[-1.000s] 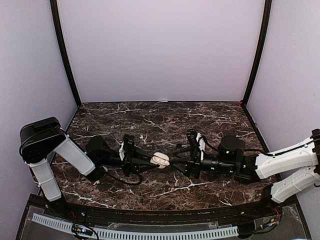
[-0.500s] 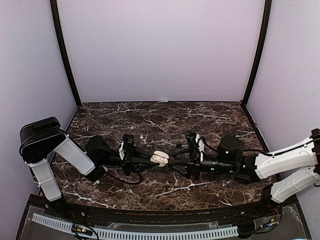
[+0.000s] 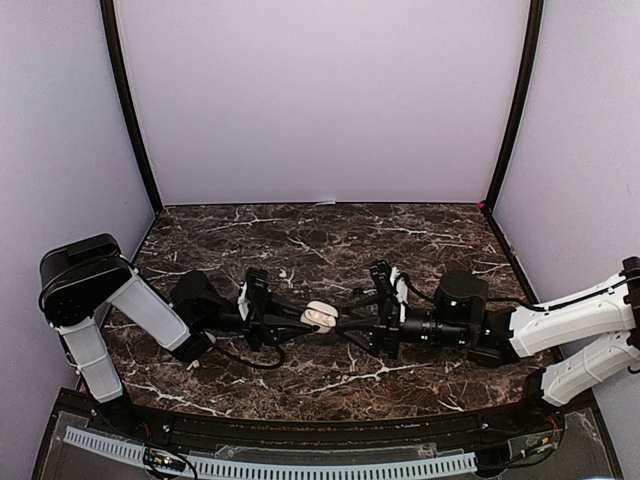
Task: Insert the wireless bluetooth earbuds into the charging case
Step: Pick up the left earbud from the right side groove of the charging case.
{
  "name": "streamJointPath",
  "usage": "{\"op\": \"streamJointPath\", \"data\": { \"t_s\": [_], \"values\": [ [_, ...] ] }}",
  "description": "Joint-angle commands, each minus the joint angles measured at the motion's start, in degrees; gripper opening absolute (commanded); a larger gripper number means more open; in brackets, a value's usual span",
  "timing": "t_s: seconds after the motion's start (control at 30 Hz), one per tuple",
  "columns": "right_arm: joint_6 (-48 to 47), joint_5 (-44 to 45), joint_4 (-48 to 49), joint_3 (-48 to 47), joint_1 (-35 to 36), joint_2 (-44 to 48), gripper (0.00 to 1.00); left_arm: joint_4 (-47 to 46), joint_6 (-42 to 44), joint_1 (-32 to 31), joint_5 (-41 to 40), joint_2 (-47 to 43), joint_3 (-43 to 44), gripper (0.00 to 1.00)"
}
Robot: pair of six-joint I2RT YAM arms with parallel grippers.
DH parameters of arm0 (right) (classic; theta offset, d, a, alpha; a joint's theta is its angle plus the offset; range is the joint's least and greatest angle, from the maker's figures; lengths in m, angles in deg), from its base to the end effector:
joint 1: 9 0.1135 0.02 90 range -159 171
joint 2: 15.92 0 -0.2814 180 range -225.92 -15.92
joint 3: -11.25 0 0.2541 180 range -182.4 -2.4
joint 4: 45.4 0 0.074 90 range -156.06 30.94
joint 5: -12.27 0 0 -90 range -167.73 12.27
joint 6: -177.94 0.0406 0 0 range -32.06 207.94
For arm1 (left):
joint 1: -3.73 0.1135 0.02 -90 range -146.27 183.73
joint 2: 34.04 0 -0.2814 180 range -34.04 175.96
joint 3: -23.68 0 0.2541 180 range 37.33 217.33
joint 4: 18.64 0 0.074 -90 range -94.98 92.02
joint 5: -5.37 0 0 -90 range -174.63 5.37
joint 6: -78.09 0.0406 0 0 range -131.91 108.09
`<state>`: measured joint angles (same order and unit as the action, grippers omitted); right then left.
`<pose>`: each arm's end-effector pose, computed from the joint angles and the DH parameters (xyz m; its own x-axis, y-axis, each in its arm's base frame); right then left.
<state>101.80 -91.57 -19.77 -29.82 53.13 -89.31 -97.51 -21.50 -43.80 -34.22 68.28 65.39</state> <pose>0.1162 0.2405 0.2341 -0.2851 -0.0416 -0.9576 -0.9281 0.2614 0.2650 0.1792 -0.2421 0.1983 0.0480 -0.2096 -0.9766 0.9860 -0.1465 0.0799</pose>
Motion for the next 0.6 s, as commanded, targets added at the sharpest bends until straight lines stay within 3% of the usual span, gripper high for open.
{"op": "streamJointPath", "data": {
  "t_s": [0.0,0.37,0.57],
  "values": [
    [-1.5,1.9,-1.5,0.8,0.3,3.5,0.54,-2.9,0.6,-0.2,-0.2,-0.9,1.0,0.0],
    [-5.5,5.4,-10.6,-3.1,0.0,8.0,0.53,-2.4,0.5,-0.2,2.3,-0.1,1.4,0.0],
    [-7.9,1.1,-18.7,-9.6,-0.1,6.2,0.53,5.0,3.8,-0.2,3.1,-2.7,1.3,0.0]
  ]
}}
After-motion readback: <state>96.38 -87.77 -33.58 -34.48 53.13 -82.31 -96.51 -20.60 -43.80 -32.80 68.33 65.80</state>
